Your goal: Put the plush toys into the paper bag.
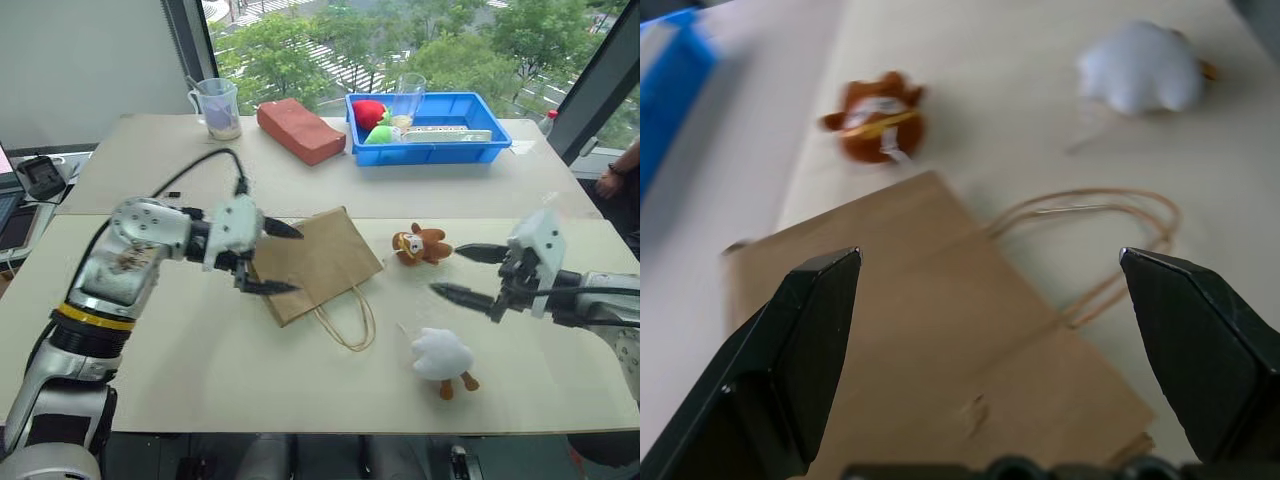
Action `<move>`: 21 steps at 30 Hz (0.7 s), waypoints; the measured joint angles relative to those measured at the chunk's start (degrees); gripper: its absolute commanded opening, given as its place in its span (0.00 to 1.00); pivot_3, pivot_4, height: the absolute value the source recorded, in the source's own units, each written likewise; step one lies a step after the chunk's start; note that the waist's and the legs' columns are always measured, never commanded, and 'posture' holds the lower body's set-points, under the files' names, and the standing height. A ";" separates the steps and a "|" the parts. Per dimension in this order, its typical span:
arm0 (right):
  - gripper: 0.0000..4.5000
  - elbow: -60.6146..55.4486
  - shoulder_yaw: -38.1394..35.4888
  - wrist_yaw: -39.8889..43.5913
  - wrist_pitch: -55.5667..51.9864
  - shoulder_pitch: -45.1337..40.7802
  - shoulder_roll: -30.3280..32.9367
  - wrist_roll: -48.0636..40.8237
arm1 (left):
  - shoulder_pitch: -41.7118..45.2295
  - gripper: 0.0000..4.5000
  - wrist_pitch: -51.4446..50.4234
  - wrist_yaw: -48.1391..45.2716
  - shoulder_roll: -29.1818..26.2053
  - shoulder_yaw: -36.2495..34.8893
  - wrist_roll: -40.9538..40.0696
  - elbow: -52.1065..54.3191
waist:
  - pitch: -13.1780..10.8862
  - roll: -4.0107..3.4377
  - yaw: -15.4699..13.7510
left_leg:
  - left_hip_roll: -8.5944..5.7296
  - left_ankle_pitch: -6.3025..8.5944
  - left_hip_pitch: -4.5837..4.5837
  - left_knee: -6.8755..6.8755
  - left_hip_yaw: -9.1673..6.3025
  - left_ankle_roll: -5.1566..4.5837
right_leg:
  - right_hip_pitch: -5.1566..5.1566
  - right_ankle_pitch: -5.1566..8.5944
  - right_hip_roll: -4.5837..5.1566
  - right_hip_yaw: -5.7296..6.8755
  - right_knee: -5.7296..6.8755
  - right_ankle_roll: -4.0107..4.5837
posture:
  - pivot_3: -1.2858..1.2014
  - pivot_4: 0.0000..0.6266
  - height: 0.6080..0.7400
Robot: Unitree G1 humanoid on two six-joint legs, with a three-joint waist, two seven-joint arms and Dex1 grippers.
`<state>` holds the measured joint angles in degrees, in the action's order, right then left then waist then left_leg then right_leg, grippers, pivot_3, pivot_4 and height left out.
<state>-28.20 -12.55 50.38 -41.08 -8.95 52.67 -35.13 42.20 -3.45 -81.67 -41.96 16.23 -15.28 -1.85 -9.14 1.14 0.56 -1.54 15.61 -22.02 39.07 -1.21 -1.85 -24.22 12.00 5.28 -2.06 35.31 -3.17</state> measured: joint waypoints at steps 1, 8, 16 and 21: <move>1.00 -1.82 0.24 -0.39 -0.90 0.44 0.02 -0.44 | 0.74 0.98 2.80 -1.08 1.36 1.44 1.40 -1.66 | 0.00 0.00 -0.08 | -0.01 0.00 -0.05 0.04 -0.01 0.00 | 0.00 0.00 -0.02 0.01 -0.04 0.00 | 0.52 0.24 1.00; 1.00 -10.37 -0.25 -5.69 -5.86 4.04 -0.58 -2.66 | 4.32 0.98 19.55 -2.87 9.67 7.27 9.88 -16.86 | -0.01 0.02 -0.63 | -0.03 0.03 -0.18 0.16 -0.03 -0.06 | -0.06 0.00 -0.01 0.02 -0.04 0.00 | 0.52 0.24 1.00; 1.00 -16.19 -1.64 -10.77 -8.78 7.29 -1.95 -5.82 | 5.17 0.98 27.07 -2.00 14.56 8.38 13.38 -23.98 | -0.01 0.02 -1.16 | 0.00 0.16 -0.32 0.63 -0.05 -0.29 | -0.04 0.00 -0.02 0.05 0.02 -0.02 | 0.52 0.24 1.00; 1.00 -18.04 -2.99 -12.35 -9.66 8.02 -1.69 -7.81 | 4.88 0.98 32.04 -1.21 16.18 9.86 16.20 -28.05 | -0.01 0.02 -1.24 | -0.02 0.18 -0.32 0.79 -0.05 -0.32 | 0.05 -0.03 0.00 0.03 0.05 -0.09 | 0.52 0.24 1.00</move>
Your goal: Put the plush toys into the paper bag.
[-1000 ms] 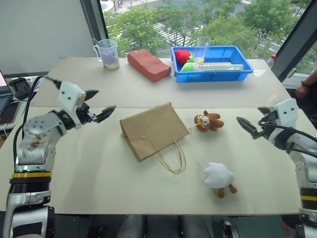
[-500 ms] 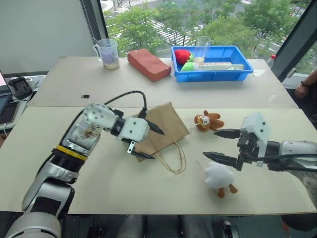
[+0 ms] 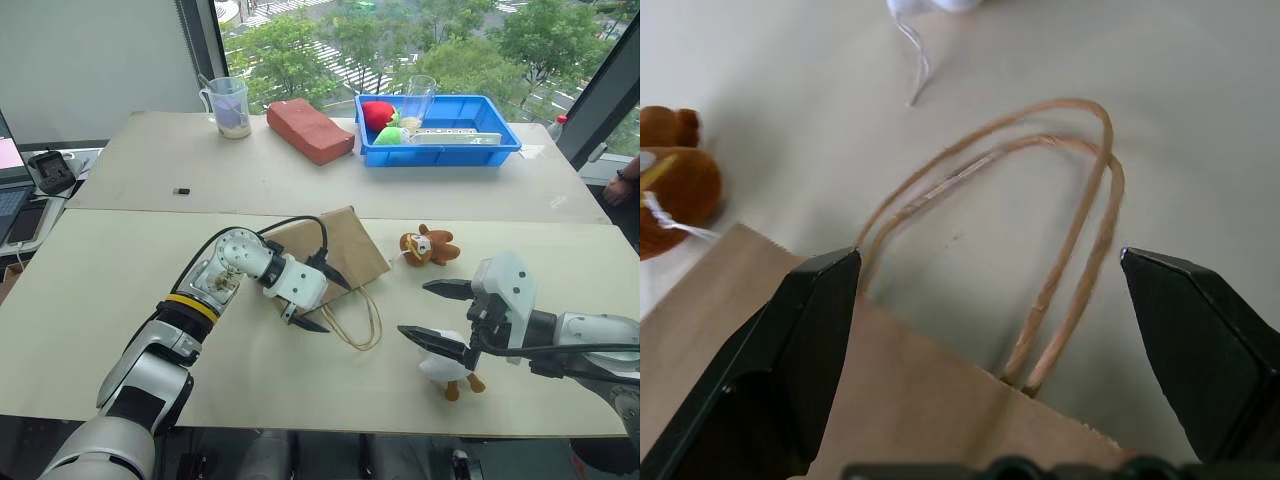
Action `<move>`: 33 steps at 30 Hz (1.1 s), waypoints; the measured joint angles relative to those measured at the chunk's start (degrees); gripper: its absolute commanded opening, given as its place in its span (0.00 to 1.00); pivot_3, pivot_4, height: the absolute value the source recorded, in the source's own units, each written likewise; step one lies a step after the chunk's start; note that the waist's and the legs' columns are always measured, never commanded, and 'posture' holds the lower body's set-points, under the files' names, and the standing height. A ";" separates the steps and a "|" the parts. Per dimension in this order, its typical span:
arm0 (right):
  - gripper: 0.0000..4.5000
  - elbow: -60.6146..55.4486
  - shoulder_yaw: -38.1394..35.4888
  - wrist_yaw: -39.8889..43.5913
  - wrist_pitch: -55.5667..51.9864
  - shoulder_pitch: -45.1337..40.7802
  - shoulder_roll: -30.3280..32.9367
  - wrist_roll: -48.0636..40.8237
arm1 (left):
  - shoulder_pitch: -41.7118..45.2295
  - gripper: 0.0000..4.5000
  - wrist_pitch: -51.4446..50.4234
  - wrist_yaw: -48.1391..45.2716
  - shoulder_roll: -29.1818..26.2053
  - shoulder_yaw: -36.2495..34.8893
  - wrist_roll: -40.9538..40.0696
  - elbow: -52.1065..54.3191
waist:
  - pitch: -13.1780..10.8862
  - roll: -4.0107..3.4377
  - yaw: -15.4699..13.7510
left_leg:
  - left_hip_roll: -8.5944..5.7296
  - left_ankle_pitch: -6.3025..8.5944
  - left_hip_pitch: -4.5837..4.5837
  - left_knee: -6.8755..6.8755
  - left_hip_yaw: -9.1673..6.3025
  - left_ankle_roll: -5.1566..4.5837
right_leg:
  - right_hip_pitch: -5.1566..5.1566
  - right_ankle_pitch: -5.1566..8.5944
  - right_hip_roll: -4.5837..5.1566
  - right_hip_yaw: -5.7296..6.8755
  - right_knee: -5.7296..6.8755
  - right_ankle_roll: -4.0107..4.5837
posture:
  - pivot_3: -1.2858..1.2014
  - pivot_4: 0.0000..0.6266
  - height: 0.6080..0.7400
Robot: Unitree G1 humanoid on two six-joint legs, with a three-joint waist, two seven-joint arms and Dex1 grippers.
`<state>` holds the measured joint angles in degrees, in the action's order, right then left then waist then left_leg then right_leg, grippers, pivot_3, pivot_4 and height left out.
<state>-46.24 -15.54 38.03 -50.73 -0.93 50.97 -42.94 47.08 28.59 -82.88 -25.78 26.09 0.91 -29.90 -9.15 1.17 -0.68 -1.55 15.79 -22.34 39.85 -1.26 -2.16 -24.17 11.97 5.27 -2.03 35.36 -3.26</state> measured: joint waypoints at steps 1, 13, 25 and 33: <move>1.00 -0.08 -0.28 -0.23 -0.09 -0.01 0.12 -0.38 | 0.01 0.98 0.51 0.16 0.21 0.01 0.31 -0.32 | 0.00 0.00 -0.04 | 0.00 0.00 0.01 0.00 0.00 0.00 | 0.01 0.00 0.00 0.00 0.00 0.00 | 0.52 0.24 1.00; 1.00 -0.60 -1.12 -1.30 -0.20 0.49 1.85 -2.81 | 0.04 0.98 -6.02 -4.12 2.23 -1.66 -5.86 2.77 | 0.00 0.00 0.01 | 0.01 0.01 -0.01 0.03 -0.01 -0.02 | -0.01 0.00 -0.01 0.00 0.06 -0.01 | 0.52 0.24 1.00; 1.00 -0.49 -1.42 -1.76 -0.20 -0.67 2.78 -3.75 | 2.10 0.98 -3.12 1.51 4.34 -2.25 -0.83 -4.73 | 0.00 0.00 0.00 | -0.03 0.01 0.00 0.05 -0.01 -0.02 | -0.03 0.00 -0.01 0.00 0.10 -0.02 | 0.52 0.24 1.00; 1.00 -0.51 -1.44 -1.88 -0.20 -0.20 3.39 -4.04 | 2.16 0.98 3.31 1.38 4.41 -1.99 1.29 -9.58 | 0.00 0.01 -0.03 | -0.02 0.01 0.00 0.07 -0.02 -0.03 | -0.01 0.00 0.01 0.00 0.10 -0.02 | 0.52 0.24 1.00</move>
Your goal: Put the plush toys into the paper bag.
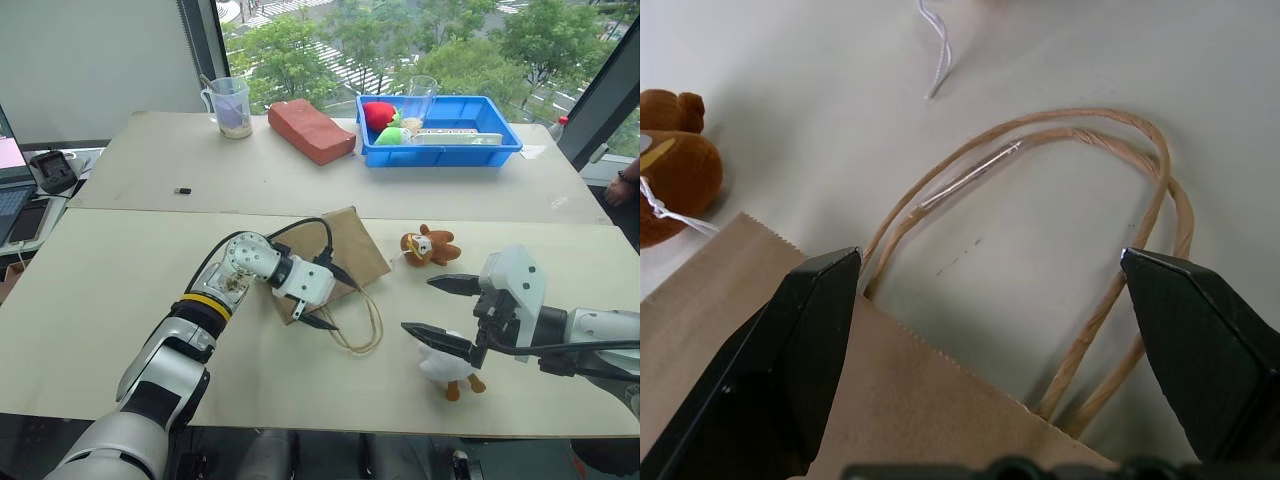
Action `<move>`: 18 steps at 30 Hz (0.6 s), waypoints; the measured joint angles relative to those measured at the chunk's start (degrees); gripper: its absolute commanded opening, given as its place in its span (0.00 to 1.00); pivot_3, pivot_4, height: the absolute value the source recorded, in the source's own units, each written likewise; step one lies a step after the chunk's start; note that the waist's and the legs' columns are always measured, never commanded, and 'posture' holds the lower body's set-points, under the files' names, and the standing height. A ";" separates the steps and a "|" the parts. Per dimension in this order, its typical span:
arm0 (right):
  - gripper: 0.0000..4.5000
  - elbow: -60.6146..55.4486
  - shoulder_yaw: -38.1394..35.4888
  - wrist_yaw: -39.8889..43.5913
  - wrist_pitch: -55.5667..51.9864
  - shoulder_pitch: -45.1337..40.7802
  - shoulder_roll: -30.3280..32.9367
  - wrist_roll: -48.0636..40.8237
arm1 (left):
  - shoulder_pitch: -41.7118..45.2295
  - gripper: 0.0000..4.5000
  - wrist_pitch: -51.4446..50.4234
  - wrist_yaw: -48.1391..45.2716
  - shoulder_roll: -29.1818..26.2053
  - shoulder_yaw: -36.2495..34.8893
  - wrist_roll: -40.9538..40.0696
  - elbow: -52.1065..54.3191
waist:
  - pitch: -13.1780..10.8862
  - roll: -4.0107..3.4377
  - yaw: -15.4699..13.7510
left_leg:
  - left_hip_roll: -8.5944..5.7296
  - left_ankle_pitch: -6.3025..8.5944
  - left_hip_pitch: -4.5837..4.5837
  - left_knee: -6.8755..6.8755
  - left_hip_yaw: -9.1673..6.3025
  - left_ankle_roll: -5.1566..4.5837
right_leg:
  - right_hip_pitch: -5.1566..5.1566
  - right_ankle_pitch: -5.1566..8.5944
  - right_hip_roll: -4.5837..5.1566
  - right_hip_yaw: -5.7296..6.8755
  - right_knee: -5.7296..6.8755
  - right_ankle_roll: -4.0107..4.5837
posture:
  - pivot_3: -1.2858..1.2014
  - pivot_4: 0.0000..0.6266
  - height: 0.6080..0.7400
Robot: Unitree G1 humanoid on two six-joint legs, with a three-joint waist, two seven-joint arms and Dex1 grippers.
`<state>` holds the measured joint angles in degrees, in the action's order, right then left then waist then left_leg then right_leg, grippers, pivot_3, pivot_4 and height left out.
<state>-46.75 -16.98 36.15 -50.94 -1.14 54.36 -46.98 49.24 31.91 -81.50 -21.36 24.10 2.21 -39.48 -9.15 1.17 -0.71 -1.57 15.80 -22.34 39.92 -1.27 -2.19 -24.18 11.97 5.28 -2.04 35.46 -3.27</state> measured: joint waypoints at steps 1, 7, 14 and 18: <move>1.00 0.00 0.00 -0.06 0.00 0.00 0.00 -0.06 | 0.08 0.98 0.63 -0.06 0.01 0.00 0.03 -0.39 | 0.00 0.00 -0.01 | 0.00 0.00 0.00 0.00 0.00 0.00 | 0.00 0.00 0.00 0.00 0.00 0.00 | 0.52 0.24 1.00; 1.00 -0.01 0.00 -0.31 0.00 0.00 0.01 -0.71 | 0.61 0.98 2.71 -0.58 0.48 0.02 0.23 -1.95 | 0.00 0.00 -0.01 | 0.00 0.00 0.00 0.00 0.00 0.00 | 0.00 0.00 0.00 0.00 0.00 0.00 | 0.52 0.24 1.00; 1.00 -0.05 0.00 -1.34 -0.01 -0.01 0.20 -1.20 | 0.63 0.86 3.27 0.14 2.29 0.27 1.19 -3.12 | 0.00 0.00 -0.01 | -0.01 0.00 0.00 0.01 0.00 0.00 | 0.00 0.00 0.01 0.00 0.02 0.00 | 0.52 0.24 1.00; 1.00 -0.04 0.00 -1.45 -0.01 -0.05 0.46 -1.20 | 0.62 0.53 3.31 -0.52 3.33 0.26 0.35 -3.57 | 0.00 0.00 0.03 | 0.00 0.00 0.00 0.01 0.00 0.00 | 0.00 0.00 0.00 0.00 0.03 0.00 | 0.52 0.24 1.00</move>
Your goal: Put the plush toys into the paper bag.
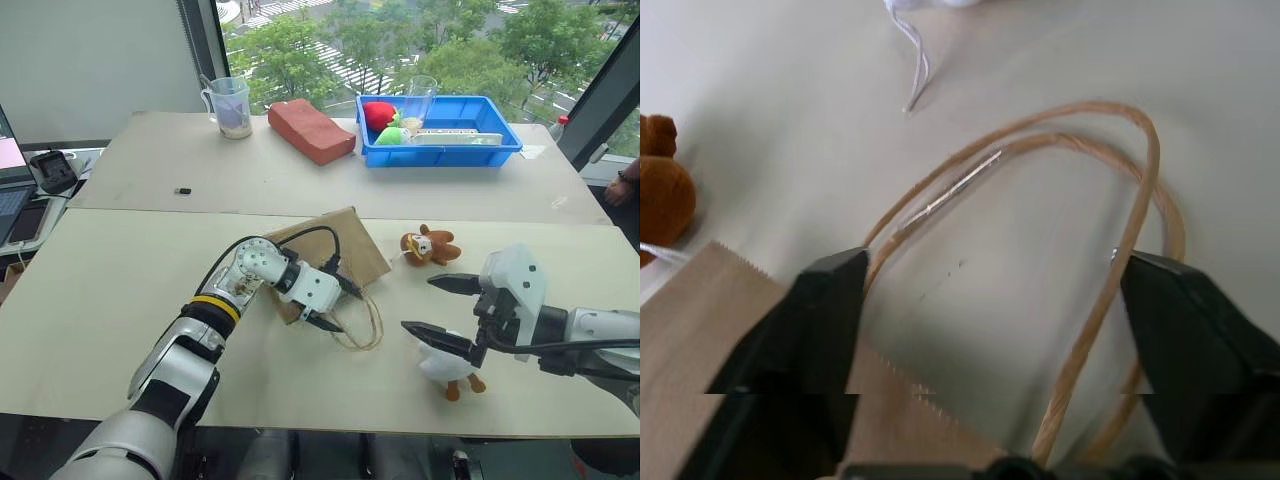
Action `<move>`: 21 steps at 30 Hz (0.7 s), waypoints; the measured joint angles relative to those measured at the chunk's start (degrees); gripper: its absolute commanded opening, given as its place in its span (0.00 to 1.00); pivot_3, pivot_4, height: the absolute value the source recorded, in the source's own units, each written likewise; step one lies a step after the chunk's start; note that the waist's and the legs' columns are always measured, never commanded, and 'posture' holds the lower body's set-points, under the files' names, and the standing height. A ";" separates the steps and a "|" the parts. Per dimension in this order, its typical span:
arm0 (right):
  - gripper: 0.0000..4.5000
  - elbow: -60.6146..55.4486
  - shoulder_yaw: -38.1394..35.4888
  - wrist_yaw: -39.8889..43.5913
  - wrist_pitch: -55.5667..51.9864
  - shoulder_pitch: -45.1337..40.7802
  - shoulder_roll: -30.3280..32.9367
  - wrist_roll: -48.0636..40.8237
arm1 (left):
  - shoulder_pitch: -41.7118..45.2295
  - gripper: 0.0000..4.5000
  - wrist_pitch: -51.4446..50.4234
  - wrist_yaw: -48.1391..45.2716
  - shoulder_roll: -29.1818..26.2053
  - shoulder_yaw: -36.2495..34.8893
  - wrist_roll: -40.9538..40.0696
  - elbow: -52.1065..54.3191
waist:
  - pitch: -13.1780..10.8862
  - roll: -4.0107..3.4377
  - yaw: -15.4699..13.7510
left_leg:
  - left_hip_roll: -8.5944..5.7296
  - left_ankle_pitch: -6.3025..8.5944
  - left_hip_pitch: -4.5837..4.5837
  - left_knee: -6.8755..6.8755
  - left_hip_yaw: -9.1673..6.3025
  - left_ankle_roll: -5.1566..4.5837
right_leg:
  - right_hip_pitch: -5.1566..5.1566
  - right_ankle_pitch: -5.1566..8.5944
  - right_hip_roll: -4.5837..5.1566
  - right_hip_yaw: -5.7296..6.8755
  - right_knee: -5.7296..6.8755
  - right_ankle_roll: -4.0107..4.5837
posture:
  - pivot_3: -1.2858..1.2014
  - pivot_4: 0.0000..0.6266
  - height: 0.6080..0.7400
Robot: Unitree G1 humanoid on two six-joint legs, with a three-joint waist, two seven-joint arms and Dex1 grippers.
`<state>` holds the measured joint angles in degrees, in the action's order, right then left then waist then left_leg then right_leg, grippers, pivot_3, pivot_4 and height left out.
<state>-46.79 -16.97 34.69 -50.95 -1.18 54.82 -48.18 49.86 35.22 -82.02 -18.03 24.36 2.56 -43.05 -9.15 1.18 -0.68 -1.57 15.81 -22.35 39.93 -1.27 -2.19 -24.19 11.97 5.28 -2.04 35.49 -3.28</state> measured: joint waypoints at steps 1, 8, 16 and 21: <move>1.00 0.06 0.00 0.00 0.00 0.00 0.06 0.02 | 0.00 0.39 -0.15 -0.52 -0.07 -0.09 -0.41 -0.01 | 0.00 0.00 0.01 | 0.00 0.00 0.01 0.00 0.00 0.00 | 0.00 0.00 0.00 0.00 0.01 0.00 | 0.52 0.24 1.00; 1.00 0.81 0.01 -0.03 0.01 -0.55 0.14 0.26 | -1.63 0.01 -4.30 -2.86 0.03 -1.01 -4.08 3.40 | 0.00 0.00 -0.07 | 0.00 0.00 0.00 0.03 -0.01 0.00 | 0.00 0.00 0.01 0.00 0.06 0.00 | 0.52 0.24 1.00; 1.00 3.82 0.06 -0.04 0.32 -0.62 -0.06 2.98 | -0.44 0.01 -24.49 -2.71 -1.40 -10.49 -15.96 11.84 | 0.00 0.00 0.16 | 0.02 0.00 0.06 0.10 -0.01 0.00 | -0.02 0.03 -0.02 -0.01 0.26 -0.04 | 0.52 0.24 1.00; 0.94 6.48 3.16 -0.52 2.35 -1.45 -3.13 6.34 | -0.47 0.00 -31.69 -1.54 -2.22 -14.00 -19.34 15.72 | 0.00 0.00 0.12 | -0.01 0.00 0.05 0.14 -0.01 0.00 | -0.02 0.03 -0.01 -0.02 0.27 -0.04 | 0.52 0.24 1.00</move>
<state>-40.31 -13.81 34.17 -48.60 -2.63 51.69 -41.84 49.39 3.52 -83.56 -20.25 10.36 -16.78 -27.33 -9.15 1.18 -0.56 -1.58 15.81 -22.29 40.07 -1.29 -2.19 -24.21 12.00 5.27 -2.06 35.76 -3.32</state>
